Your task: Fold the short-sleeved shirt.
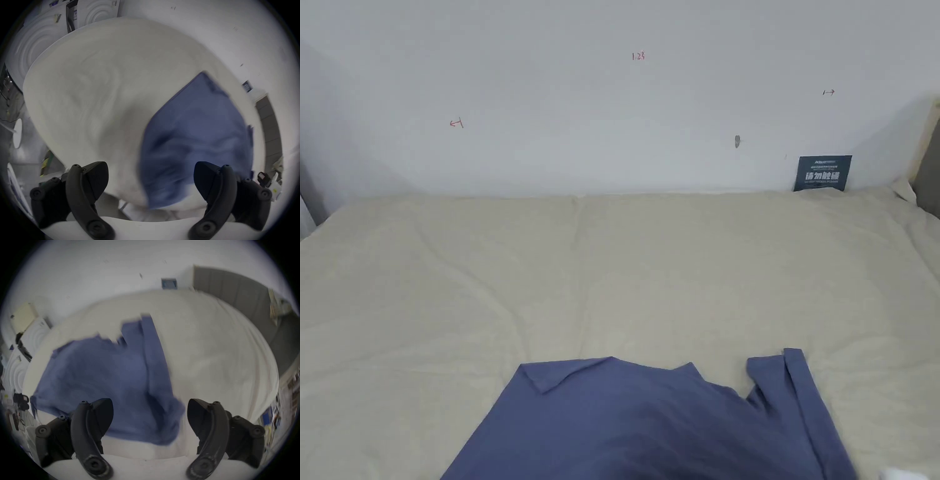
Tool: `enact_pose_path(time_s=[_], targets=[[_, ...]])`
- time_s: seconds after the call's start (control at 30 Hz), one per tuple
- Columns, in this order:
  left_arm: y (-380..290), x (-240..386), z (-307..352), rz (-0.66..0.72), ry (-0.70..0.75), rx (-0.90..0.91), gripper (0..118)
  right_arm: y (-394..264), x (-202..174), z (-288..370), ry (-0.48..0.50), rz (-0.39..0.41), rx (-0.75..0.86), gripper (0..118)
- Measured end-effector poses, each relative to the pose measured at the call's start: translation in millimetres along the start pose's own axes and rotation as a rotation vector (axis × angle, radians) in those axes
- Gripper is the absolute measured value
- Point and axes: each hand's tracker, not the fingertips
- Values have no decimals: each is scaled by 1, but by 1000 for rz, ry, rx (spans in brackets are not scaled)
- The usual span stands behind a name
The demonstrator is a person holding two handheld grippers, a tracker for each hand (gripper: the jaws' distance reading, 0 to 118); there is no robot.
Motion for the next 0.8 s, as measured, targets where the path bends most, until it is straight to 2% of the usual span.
enact_pose_path(time_s=[0.07, 0.23, 0.37, 0.43, 0.5, 0.53, 0.57, 0.6, 0.63, 0.67, 0.7, 0.8], targets=[[14, 24, 26, -53, -106, 146, 108, 23, -12, 25, 7, 43, 126, 96], [36, 112, 98, -249, -188, 512, 108, 82, -49, 91, -13, 105, 527, 96], [37, 164, 131, -353, -256, 747, 106, 105, -75, 132, -14, 158, 719, 96], [32, 185, 139, -400, -274, 863, 97, 109, -87, 145, -49, 166, 776, 96], [26, 200, 139, -377, -272, 912, 85, 110, -93, 153, -73, 164, 823, 94], [23, 204, 138, -371, -273, 938, 70, 109, -96, 155, -100, 163, 839, 88], [22, 207, 137, -382, -292, 970, 46, 108, -98, 156, -112, 160, 849, 75], [19, 210, 136, -393, -303, 980, 13, 107, -100, 156, -132, 158, 854, 46], [16, 215, 134, -385, -283, 987, 0, 107, -99, 155, -138, 155, 852, 0], [14, 217, 133, -389, -293, 1009, 0, 106, -98, 155, -154, 125, 877, 0], [18, 214, 132, -414, -336, 946, 0, 104, -97, 152, -133, 150, 850, 0], [23, 218, 122, -424, -332, 883, 0, 103, -92, 147, -129, 146, 839, 0]])
